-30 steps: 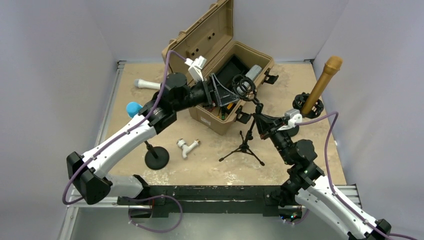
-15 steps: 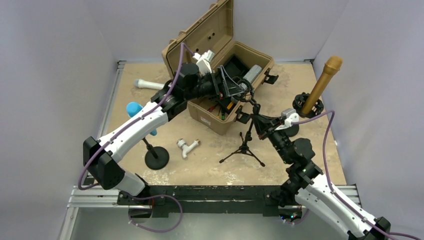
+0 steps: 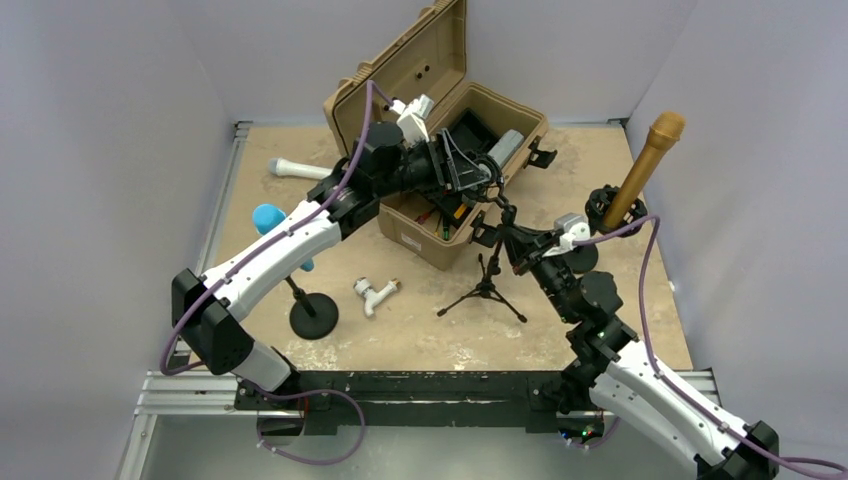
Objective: Remove the microphone from the stand
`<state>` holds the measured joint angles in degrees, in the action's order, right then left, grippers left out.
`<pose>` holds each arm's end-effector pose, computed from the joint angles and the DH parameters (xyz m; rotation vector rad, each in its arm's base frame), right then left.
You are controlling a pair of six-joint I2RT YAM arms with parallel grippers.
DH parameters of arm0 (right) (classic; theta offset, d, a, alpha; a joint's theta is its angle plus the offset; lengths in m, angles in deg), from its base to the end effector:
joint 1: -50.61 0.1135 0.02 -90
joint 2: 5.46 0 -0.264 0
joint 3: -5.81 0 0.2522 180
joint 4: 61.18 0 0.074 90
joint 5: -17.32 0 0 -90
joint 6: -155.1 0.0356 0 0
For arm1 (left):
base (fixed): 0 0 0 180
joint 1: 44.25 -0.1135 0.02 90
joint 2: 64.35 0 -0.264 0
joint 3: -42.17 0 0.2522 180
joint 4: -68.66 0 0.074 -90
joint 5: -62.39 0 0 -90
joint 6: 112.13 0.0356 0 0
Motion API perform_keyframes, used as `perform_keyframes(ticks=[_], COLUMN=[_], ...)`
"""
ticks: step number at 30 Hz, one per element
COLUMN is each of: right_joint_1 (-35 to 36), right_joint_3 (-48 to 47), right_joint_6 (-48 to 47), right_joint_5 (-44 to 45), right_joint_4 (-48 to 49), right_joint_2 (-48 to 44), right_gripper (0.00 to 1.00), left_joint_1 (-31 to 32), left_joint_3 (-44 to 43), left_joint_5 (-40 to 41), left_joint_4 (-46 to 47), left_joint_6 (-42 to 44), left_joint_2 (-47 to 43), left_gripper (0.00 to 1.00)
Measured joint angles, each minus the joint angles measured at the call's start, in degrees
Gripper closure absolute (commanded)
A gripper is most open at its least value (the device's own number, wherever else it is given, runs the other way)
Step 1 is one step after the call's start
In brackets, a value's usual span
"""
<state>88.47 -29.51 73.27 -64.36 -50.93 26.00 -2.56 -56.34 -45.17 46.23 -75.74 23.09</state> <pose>0.1235 0.0894 0.2949 -0.2233 1.3319 0.5842 0.2628 -0.2485 0.4044 0.0439 2.0107 -1.4154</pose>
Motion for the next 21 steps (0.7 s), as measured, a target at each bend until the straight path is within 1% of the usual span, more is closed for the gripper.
perform_keyframes(ticks=[2, 4, 9, 10, 11, 12, 15, 19, 21], right_joint_1=[0.0, 0.0, 0.0, 0.0, 0.0, 0.0, 0.0, 0.0, 0.0], right_joint_3=[0.0, 0.0, -0.6, -1.0, -1.5, -2.4, -6.4, -10.5, -11.9], right_joint_6=[-0.7, -1.0, -0.3, 0.1, 0.8, 1.7, 4.3, 9.6, 12.8], right_joint_5=[0.3, 0.6, 2.1, 2.8, 3.2, 3.4, 4.0, 3.4, 2.3], right_joint_4=[0.4, 0.9, 0.2, -1.0, -2.4, -3.8, -10.4, -15.7, -18.1], right_joint_2=[1.0, 2.0, 2.7, 2.7, 2.8, 3.1, 3.4, 2.8, 2.0], right_gripper=[1.00, 0.92, 0.64, 0.48, 0.41, 0.37, 0.28, 0.25, 0.22], left_joint_1=[0.1, 0.1, 0.2, 0.2, 0.2, 0.2, 0.2, 0.5, 0.5], left_joint_3=[0.0, 0.0, 0.3, 0.6, 1.2, 1.7, 3.9, 7.3, 8.7], left_joint_5=[0.4, 0.7, 0.7, 0.6, 0.5, 0.3, 0.2, -0.4, -0.6], left_joint_4=[0.0, 0.0, 0.5, 0.8, 1.2, 1.7, 2.9, 4.2, 4.7], left_joint_6=[0.5, 0.9, 1.2, 1.2, 1.2, 1.2, 1.1, 0.8, 0.8], left_joint_2=[0.0, 0.0, 0.0, -0.1, -0.3, -0.6, -1.8, -4.2, -5.4], left_gripper=[0.53, 0.55, 0.59, 0.59, 0.59, 0.59, 0.59, 0.59, 0.58])
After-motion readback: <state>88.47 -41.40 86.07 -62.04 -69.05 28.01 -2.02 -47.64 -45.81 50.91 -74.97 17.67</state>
